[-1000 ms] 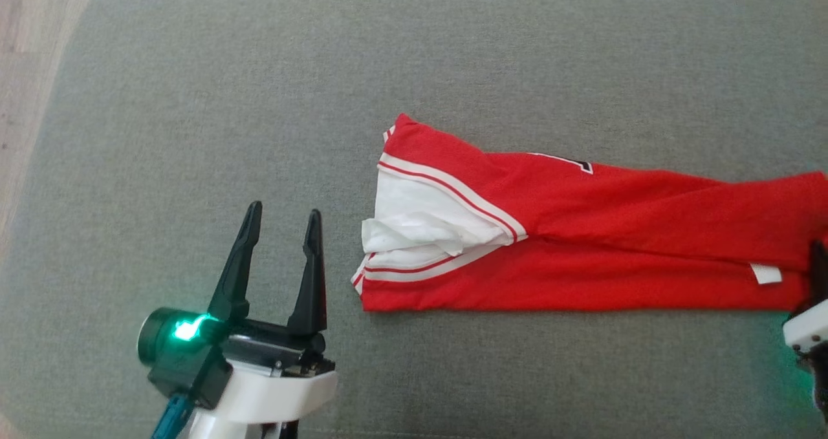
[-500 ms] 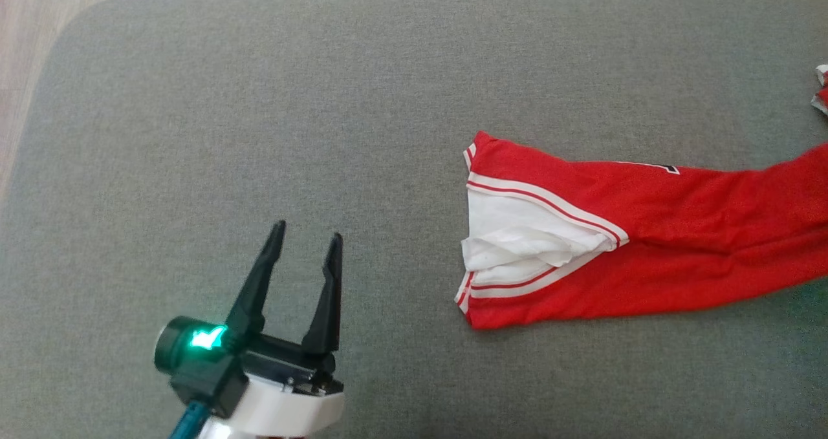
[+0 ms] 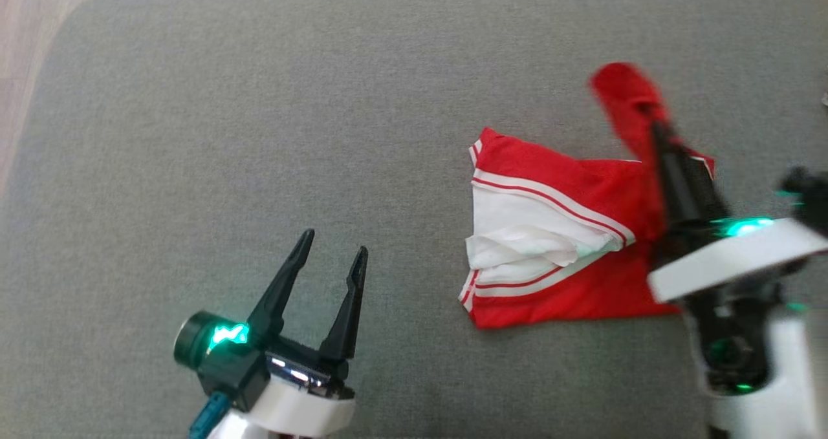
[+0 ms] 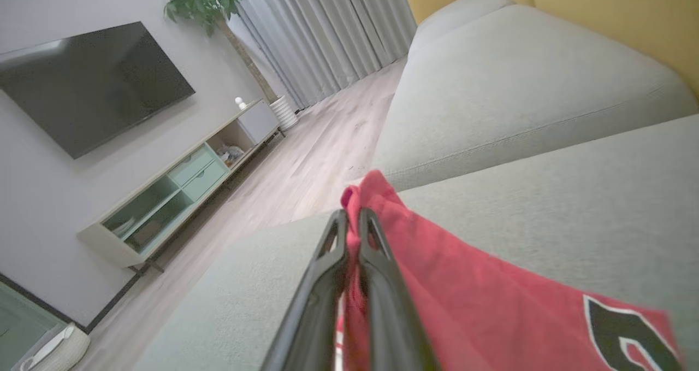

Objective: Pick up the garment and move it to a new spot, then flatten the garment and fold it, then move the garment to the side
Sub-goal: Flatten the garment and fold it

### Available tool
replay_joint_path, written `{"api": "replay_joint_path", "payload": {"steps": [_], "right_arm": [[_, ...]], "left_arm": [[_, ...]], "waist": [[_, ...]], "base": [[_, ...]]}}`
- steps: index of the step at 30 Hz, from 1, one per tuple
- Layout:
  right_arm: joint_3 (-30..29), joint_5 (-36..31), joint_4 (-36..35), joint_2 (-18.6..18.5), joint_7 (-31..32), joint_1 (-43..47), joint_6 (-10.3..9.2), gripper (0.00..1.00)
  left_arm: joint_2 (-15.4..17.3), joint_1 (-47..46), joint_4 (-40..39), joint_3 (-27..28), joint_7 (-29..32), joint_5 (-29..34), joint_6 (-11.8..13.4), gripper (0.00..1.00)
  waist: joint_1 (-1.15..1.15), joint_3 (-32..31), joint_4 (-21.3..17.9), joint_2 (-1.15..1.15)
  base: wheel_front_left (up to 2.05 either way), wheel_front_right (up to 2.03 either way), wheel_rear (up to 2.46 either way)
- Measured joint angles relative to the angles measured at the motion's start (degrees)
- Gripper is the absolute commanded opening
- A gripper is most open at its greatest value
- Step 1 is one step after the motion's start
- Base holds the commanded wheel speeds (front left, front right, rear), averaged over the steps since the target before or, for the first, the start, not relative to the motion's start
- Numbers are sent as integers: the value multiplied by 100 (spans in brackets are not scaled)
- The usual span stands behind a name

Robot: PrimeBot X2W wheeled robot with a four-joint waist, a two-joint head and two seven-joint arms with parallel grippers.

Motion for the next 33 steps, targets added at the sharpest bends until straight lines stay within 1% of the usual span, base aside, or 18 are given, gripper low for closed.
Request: {"api": "replay_joint_path", "payload": {"steps": [2,8,10,11,12,14,16,18,21,24,25,27,30,31,33], "right_arm": [[293,-134,330,4,-270,-34,0,0],[1541,113,1606,4,-1228,-123,0,0],[1801,204,2037,4,-1478,-266,0,0],[1801,204,2037,4,-1478,-266,0,34],[1881,263,2243,4,-1572,-349,0,100],[2052,430,2488,-14,-1730,-472,0,100],[2214,543,2598,-15,-1885,-560,0,100],[2156,520,2604,-2,-2101,-597,0,100],[1662,57,2561,-3,-2440,-549,0,100],[1252,-88,2491,-58,-2698,-191,0,100],[1207,-166,2485,-140,-2764,47,0,100],[871,-300,2616,-259,-2891,602,0,100],[268,-872,2798,-486,-2972,1294,0,100],[63,-1090,2702,-479,-2974,1430,0,100],[-225,-1276,2408,-367,-2978,1557,0,100]], "left_arm": [[-18,-46,-70,23,0,0,0,100],[-108,-40,-241,134,0,-21,9,100],[-144,-38,-261,153,0,-52,14,100],[-144,-38,-261,153,0,-52,14,100],[-156,-34,-261,155,0,-52,15,100],[-166,-21,-265,157,0,-53,21,100],[-172,-8,-285,213,0,-60,121,100],[-174,4,-299,310,0,-89,242,100],[-180,72,-371,457,0,-327,472,100],[-183,291,-316,538,0,-417,620,100],[-183,415,-291,573,0,-417,622,100],[-182,701,-198,646,0,-412,667,100],[-180,1048,-111,724,0,-410,664,100],[-180,1116,-90,759,0,-426,657,100],[-179,1182,-53,847,0,-456,654,100]], "waist": [[0,14,63,0],[0,34,294,0],[0,46,368,0],[0,46,368,0],[0,47,409,0],[0,44,492,0],[0,28,538,0],[0,-16,549,0],[0,-134,541,0],[0,-392,510,0],[0,-510,491,0],[-1,-765,450,0],[-1,-1130,373,0],[-1,-1233,338,0],[-1,-1402,242,0]], "base": [[0,0,0],[0,0,0],[0,0,0],[0,0,0],[0,0,0],[0,0,0],[0,0,0],[0,0,0],[0,0,0],[0,0,0],[0,0,0],[0,0,0],[0,0,0],[0,0,0],[0,0,0]]}}
